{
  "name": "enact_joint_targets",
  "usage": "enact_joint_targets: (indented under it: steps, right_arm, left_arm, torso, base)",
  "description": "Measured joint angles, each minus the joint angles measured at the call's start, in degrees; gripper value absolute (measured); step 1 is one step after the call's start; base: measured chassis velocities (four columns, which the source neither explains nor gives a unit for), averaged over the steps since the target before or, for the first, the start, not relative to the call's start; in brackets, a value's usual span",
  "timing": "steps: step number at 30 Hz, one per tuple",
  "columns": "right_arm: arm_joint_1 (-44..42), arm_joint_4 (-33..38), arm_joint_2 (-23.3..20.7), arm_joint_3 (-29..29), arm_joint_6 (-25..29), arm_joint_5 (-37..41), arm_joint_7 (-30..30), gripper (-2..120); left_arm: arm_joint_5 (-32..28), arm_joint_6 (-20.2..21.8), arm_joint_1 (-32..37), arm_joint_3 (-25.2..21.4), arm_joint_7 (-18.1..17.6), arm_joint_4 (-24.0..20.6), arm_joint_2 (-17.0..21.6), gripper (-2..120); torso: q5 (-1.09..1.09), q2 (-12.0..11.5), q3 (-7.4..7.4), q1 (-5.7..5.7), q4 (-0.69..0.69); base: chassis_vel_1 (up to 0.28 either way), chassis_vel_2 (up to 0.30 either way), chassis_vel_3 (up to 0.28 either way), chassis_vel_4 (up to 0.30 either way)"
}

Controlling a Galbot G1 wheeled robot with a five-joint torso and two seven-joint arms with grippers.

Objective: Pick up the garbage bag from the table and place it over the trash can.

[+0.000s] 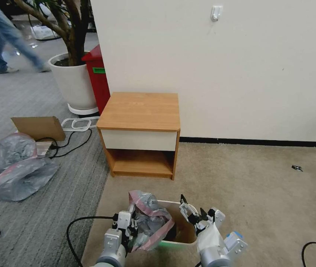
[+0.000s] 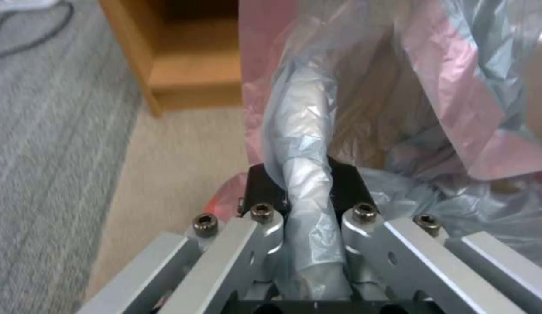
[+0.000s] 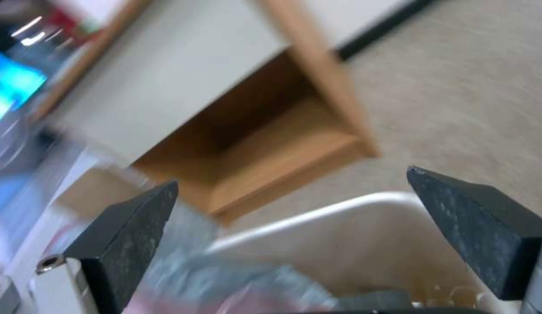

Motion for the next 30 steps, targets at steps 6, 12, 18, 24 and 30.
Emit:
enact_joint_targets:
  steps: [6,12,18,24,30]
  right_arm:
    - [-1.1,-0.2,-0.3,-2.1,0.3,-12.8,-7.7,100]
    - [0.6,-1.0,-0.1,-4.5,0.2,-20.2,-8.9,100]
    - [3.5,-1.4,1.4,-5.7,-1.6,-21.9,-8.7,99]
    - [4.9,-1.2,1.4,-6.1,-4.6,-21.6,-8.3,96]
    - [7.2,-1.9,1.5,-6.7,-7.4,-20.5,-6.4,94]
  left_arm:
    - [0.5,-6.8,1.0,-1.4,1.7,-1.7,0.4,6]
    - [3.8,-10.7,1.3,-2.4,4.6,-4.4,1.1,6]
    - [8.3,-12.8,1.9,-3.1,6.4,-5.7,1.4,6]
    - [10.0,-14.3,1.8,-3.7,7.9,-6.2,1.5,6]
    - [10.8,-15.7,1.7,-4.5,9.4,-6.6,1.9,6]
  torso:
    - [0.01,0.0,0.00,0.00,0.00]
    - [0.00,0.0,0.00,0.00,0.00]
    - [0.00,0.0,0.00,0.00,0.00]
    - [0.00,0.0,0.00,0.00,0.00]
    - [0.00,0.0,0.00,0.00,0.00]
  base:
    - [0.000,0.000,0.000,0.000]
    - [0.000,0.000,0.000,0.000]
    - [0.000,0.000,0.000,0.000]
    - [0.000,0.000,0.000,0.000]
    - [0.000,0.000,0.000,0.000]
